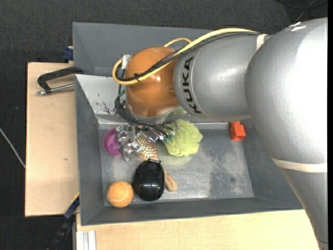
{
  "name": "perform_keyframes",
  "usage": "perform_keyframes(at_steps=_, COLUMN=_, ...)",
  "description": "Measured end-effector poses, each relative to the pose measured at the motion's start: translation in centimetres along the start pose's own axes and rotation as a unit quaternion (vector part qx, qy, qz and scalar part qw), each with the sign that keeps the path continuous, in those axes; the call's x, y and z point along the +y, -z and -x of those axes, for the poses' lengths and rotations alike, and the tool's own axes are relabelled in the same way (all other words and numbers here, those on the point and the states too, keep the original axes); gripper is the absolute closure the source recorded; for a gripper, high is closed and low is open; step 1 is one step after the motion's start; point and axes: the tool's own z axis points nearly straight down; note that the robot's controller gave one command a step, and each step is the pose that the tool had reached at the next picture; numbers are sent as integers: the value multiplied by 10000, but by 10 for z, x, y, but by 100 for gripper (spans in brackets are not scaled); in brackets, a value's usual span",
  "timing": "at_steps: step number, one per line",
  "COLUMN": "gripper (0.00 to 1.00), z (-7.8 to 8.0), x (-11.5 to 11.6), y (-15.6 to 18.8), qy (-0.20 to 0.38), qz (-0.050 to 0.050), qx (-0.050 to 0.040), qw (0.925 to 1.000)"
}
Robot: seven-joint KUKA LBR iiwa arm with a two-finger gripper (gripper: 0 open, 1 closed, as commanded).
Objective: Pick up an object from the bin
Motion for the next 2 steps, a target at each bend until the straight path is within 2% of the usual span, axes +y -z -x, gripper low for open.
perform_keyframes(at_steps=1, gripper=100, z=-24, x=-40, y=-1, qy=240, qz=21, qx=14, qw=9997)
perform_keyframes(at_steps=2, gripper=100, z=-29, x=-30, y=4, qy=-36, qz=-30, qx=24, qw=10000)
